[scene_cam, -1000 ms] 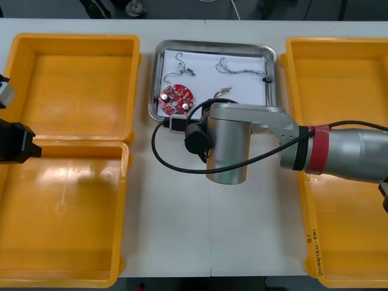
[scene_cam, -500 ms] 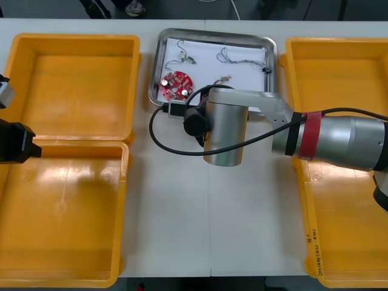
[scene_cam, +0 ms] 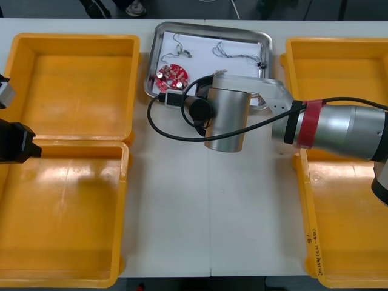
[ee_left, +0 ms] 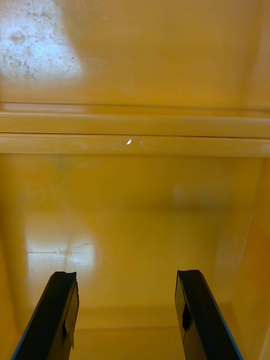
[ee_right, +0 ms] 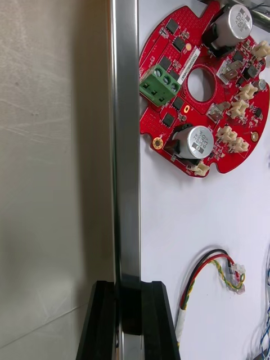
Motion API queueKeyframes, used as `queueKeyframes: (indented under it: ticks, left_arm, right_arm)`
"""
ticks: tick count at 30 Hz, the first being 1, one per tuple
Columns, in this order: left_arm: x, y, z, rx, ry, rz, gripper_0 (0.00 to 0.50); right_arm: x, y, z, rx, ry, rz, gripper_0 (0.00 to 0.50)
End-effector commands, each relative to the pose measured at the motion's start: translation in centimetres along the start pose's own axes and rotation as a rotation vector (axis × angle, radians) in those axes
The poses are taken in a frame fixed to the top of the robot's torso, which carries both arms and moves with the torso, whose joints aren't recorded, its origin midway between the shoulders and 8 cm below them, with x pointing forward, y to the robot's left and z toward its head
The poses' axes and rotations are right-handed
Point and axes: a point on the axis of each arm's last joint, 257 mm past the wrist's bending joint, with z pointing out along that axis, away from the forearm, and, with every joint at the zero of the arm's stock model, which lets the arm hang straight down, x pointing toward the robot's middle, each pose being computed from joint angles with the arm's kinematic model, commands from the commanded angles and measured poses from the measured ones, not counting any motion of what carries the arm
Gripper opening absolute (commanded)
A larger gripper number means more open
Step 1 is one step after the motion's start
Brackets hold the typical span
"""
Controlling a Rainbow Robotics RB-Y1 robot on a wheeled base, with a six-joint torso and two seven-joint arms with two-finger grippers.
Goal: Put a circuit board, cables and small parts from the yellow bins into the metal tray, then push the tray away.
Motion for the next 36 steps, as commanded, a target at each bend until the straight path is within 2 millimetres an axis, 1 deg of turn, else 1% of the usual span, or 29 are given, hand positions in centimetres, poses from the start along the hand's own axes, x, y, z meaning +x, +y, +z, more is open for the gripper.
queueKeyframes:
  ticks: [1,6,11,12,25,26,27,28,30,31,32,33,35,36]
  left_arm:
    - [-0.3,1.4,-1.4,-0.042,-0.023,0.084,0.500]
    - [-0.3,1.4,-1.4,-0.042,-0.023,0.084,0.500]
    - [-0.3,1.4,-1.4,-0.042,-0.023,0.084,0.500]
    - [-0.3,1.4,-1.4,-0.042,-0.023,0.084,0.500]
    - [-0.3,1.4,-1.4,-0.042,-0.023,0.084,0.500]
    - [-0.3,1.4,-1.4,-0.042,-0.023,0.084,0.500]
    - [-0.3,1.4,-1.4,-0.042,-0.023,0.084,0.500]
    - [-0.3,1.4,-1.4,-0.042,-0.023,0.084,0.500]
    - [-0.3,1.4,-1.4,-0.042,-0.023,0.084,0.500]
    - [-0.3,1.4,-1.4,-0.042,-0.023,0.084,0.500]
    - [-0.3,1.4,-1.4,-0.042,-0.023,0.084,0.500]
    - [-0.3,1.4,-1.4,-0.042,-0.023,0.084,0.500]
    - [-0.3,1.4,-1.4,-0.042,-0.023,0.084,0.500]
    - [-0.3,1.4,-1.4,-0.042,-0.023,0.084,0.500]
  right_arm:
    - [-2.1,-3.3,-0.7,0.043,-0.038,-0.024,0.000]
    - [-1.9,-3.5,-0.5,0.044,-0.030,-0.032,0.000]
    - [-1.5,-3.5,-0.1,0.057,-0.026,-0.083,0.000]
    - [-1.4,-3.8,-0.1,0.062,-0.026,-0.090,0.000]
    - [-0.8,-4.1,0.0,0.065,-0.016,-0.087,0.005]
    - [-0.7,-4.1,0.0,0.065,-0.015,-0.086,0.093]
    - [-0.8,-4.1,0.0,0.065,-0.016,-0.085,0.146]
    - [-0.7,-4.1,0.0,0.066,-0.013,-0.082,0.243]
    - [-0.7,-4.1,0.0,0.065,-0.012,-0.078,0.315]
    - [-0.7,-4.1,-0.1,0.064,-0.014,-0.080,0.368]
    - [-0.7,-4.1,-0.2,0.064,-0.013,-0.078,0.408]
    - [-0.7,-4.1,-0.2,0.064,-0.013,-0.077,0.426]
    - [-0.6,-4.0,-0.3,0.053,-0.011,-0.064,0.500]
    - [-0.6,-4.0,-0.3,0.048,-0.011,-0.057,0.500]
